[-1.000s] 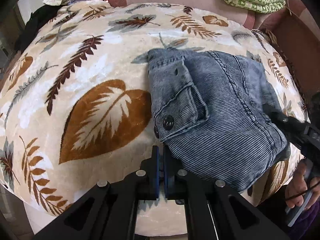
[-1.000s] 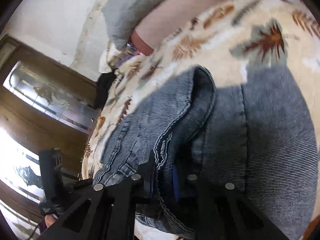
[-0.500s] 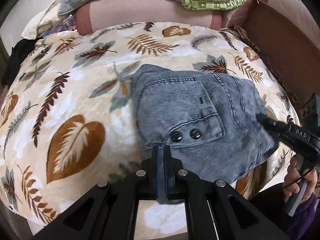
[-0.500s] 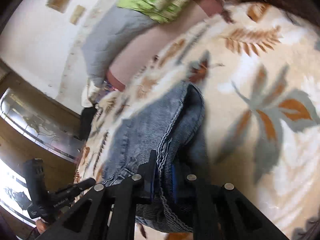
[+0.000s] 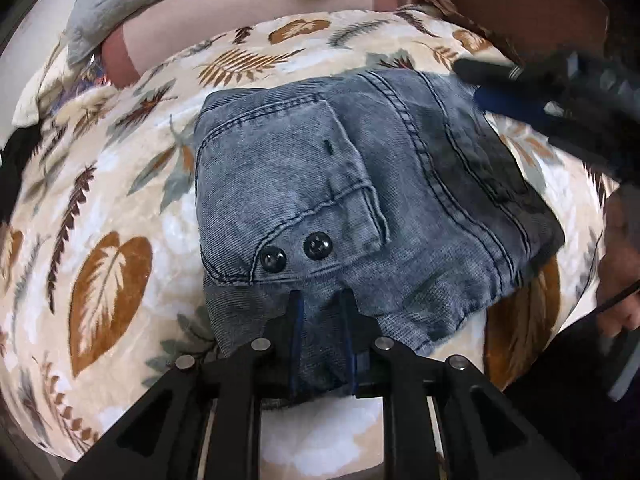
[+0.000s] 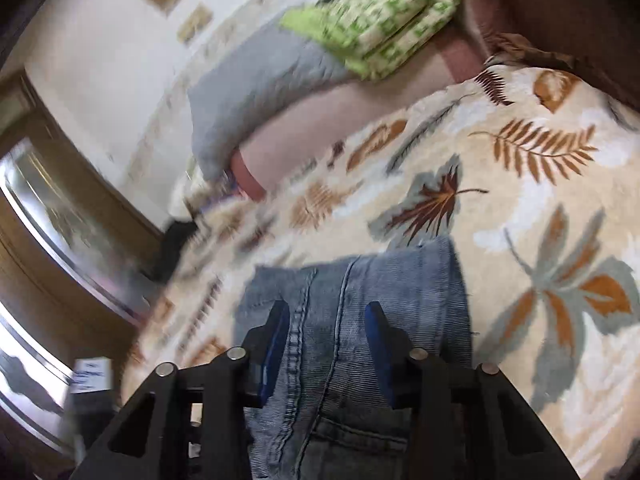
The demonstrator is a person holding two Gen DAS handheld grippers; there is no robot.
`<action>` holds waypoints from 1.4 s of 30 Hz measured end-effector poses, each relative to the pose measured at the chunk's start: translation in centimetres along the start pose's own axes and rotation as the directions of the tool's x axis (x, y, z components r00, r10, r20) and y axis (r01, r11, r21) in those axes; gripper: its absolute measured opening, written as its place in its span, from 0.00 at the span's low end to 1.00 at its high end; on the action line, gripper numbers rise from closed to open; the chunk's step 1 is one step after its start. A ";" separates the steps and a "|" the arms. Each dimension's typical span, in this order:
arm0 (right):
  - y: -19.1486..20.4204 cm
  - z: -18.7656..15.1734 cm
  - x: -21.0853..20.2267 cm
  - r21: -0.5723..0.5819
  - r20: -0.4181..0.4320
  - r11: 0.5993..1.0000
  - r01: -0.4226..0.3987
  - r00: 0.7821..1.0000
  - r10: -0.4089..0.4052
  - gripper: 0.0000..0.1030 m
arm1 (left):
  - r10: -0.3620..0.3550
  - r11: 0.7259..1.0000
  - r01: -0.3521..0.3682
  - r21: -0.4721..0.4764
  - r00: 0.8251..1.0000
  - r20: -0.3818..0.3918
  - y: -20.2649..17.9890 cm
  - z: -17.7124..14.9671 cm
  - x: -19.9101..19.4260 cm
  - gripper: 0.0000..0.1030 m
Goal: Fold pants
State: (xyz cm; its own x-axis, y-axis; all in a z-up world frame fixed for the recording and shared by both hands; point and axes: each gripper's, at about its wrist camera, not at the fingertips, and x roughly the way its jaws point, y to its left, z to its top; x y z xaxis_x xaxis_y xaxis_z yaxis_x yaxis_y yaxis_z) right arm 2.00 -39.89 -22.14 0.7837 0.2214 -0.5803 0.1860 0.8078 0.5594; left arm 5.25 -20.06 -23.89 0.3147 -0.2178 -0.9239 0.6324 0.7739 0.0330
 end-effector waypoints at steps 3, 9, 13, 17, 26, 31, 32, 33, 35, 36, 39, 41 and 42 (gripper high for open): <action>-1.3 0.5 4.2 0.041 -0.124 0.997 0.072 0.990 -0.067 0.40 | -0.059 0.996 0.057 -0.062 0.998 -0.024 1.7 0.7 -0.2 0.19; -3.5 0.8 5.7 0.089 -0.162 0.994 0.066 0.986 -0.051 0.41 | -0.011 0.990 0.017 -0.138 0.999 0.047 4.6 2.2 -2.7 0.22; -2.7 -0.2 2.6 0.060 -0.111 0.998 -0.029 0.993 0.035 0.42 | 0.017 0.985 -0.002 -0.172 0.996 0.088 5.6 3.8 -2.8 0.38; -0.4 -2.2 -1.5 -0.035 -0.069 0.997 -0.068 0.995 0.065 0.41 | 0.065 0.981 -0.046 -0.188 0.993 0.094 6.2 5.2 -0.7 0.44; 3.0 -8.1 -0.7 -0.271 -0.187 0.956 0.110 0.969 -0.164 0.42 | 0.116 0.983 -0.115 -0.141 0.993 -0.001 5.6 4.3 2.8 0.58; 1.4 -6.7 -3.3 -0.114 -0.123 0.993 0.022 0.992 -0.036 0.42 | 0.129 0.983 -0.123 -0.135 0.991 0.033 5.8 2.3 0.0 0.58; 1.4 -6.7 -3.8 -0.114 -0.097 0.993 0.031 0.994 -0.042 0.42 | 0.128 0.984 -0.122 -0.131 0.991 0.042 5.6 1.7 -0.6 0.59; 1.4 -6.6 -4.1 -0.126 -0.075 0.990 0.065 0.994 -0.075 0.42 | 0.120 0.986 -0.113 -0.126 0.991 0.052 5.4 0.9 -1.0 0.62; 1.1 -7.0 -2.5 -0.140 -0.135 0.982 0.126 0.980 -0.145 0.42 | 0.114 0.988 -0.108 -0.106 0.992 0.049 4.9 -0.4 -1.0 0.66; 0.8 -7.3 -1.6 -0.133 -0.172 0.982 0.136 0.972 -0.158 0.42 | 0.113 0.990 -0.110 -0.090 0.993 0.031 4.7 -0.9 -0.3 0.66; 1.6 -7.3 -1.3 -0.180 -0.169 0.971 0.158 0.967 -0.189 0.42 | 0.114 0.987 -0.111 -0.113 0.993 0.017 4.8 -1.5 1.1 0.68; 1.7 -7.2 -2.1 -0.152 -0.156 0.980 0.128 0.976 -0.151 0.42 | 0.097 0.984 -0.097 -0.148 0.995 -0.007 5.3 -1.0 0.6 0.68; 1.7 -7.1 -2.5 -0.132 -0.148 0.984 0.116 0.980 -0.135 0.42 | 0.097 0.984 -0.096 -0.148 0.995 -0.001 5.3 -0.9 0.0 0.68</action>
State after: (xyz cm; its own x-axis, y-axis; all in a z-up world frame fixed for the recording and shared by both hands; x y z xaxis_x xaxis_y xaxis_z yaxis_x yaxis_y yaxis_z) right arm -3.84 -35.23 -23.97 0.6550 0.1884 -0.7318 0.1955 0.8932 0.4049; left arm 7.97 -15.46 -24.10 0.3741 -0.1412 -0.9166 0.4874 0.8708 0.0648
